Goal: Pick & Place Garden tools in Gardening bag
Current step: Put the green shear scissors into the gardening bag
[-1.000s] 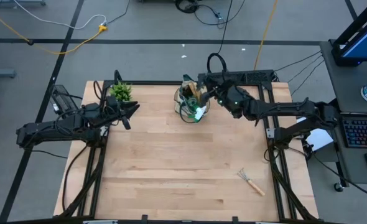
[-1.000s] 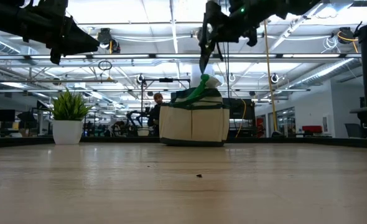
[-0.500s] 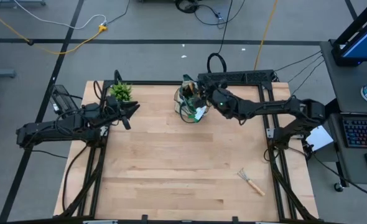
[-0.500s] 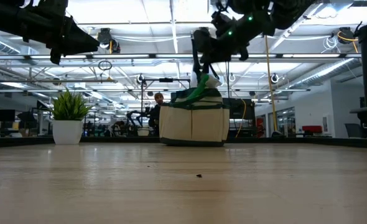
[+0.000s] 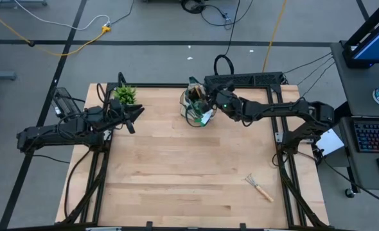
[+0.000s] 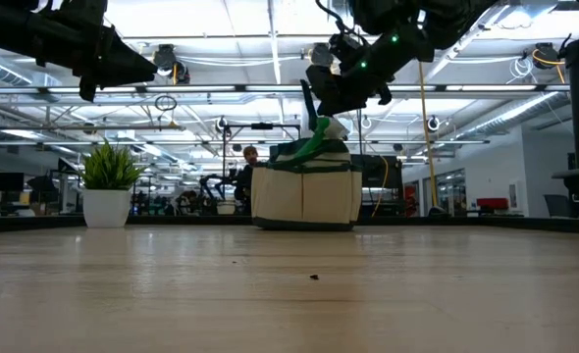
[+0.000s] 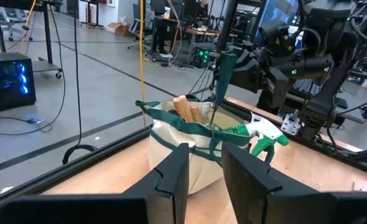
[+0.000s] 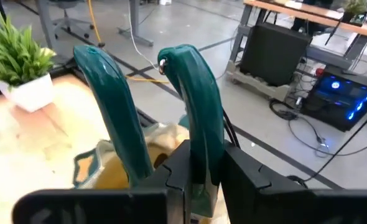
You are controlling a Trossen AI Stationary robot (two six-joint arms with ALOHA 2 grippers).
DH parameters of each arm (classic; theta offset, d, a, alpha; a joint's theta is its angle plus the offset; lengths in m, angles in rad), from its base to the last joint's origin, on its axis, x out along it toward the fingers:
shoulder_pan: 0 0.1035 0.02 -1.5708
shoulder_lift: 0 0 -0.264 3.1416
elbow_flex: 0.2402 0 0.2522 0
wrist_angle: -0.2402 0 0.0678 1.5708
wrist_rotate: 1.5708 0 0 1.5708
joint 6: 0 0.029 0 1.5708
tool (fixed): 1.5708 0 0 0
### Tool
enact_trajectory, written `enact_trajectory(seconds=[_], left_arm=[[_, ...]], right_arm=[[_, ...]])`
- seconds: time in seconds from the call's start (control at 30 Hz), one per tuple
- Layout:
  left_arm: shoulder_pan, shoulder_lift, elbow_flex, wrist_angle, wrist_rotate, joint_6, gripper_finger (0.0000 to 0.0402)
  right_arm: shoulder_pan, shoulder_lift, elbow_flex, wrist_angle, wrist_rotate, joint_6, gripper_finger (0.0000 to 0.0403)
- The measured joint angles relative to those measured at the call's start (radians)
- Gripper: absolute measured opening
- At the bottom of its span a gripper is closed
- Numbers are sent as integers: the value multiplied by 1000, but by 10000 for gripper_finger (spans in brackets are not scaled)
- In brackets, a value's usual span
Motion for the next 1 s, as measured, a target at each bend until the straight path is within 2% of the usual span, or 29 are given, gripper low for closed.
enact_trajectory(seconds=[0.67, 0.8, 1.0], left_arm=[[0, 0, 0, 0, 0, 2, 99], [0, 0, 0, 0, 0, 2, 99], [0, 0, 0, 0, 0, 1, 99]], right_arm=[[-9, 0, 0, -121, -29, 5, 50], [-18, 0, 0, -122, -83, 5, 50], [-23, 0, 0, -132, -86, 5, 75]])
